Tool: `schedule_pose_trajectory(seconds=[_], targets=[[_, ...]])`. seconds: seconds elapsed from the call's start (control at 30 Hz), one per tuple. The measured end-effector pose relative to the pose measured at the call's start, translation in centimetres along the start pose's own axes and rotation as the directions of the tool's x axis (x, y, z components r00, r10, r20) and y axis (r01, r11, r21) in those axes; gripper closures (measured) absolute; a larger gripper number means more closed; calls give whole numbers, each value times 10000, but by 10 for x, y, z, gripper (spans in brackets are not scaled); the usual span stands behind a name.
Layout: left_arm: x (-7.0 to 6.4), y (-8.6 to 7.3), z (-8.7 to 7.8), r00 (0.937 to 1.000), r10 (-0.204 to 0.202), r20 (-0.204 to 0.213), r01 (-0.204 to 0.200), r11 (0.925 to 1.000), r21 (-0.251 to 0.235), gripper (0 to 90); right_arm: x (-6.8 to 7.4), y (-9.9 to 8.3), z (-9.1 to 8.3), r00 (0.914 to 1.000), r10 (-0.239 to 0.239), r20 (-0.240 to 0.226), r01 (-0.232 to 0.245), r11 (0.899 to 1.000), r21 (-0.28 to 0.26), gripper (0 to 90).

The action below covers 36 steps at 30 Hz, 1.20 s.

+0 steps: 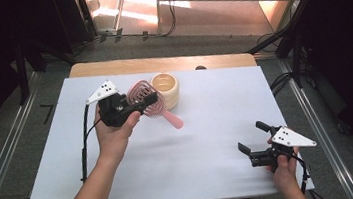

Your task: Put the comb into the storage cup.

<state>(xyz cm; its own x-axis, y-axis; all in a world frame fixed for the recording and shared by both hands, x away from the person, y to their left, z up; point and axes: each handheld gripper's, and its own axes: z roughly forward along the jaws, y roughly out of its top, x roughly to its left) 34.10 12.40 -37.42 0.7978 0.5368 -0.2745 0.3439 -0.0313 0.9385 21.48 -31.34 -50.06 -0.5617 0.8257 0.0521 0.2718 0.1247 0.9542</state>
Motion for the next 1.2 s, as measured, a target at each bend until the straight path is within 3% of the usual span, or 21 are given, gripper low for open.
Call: schedule_pose_trajectory(seconds=[0.43, 1.2], targets=[[7, 9, 3, 9999, -98, -113, 96, 9998, -171, 636, -9, -8, -15, 9998, 182, 93, -181, 9997, -146, 0], [16, 32, 9, 9992, 38, -395, -51, 9994, -338, 636, -7, -6, -15, 9999, 137, 20, -137, 9997, -191, 0]])
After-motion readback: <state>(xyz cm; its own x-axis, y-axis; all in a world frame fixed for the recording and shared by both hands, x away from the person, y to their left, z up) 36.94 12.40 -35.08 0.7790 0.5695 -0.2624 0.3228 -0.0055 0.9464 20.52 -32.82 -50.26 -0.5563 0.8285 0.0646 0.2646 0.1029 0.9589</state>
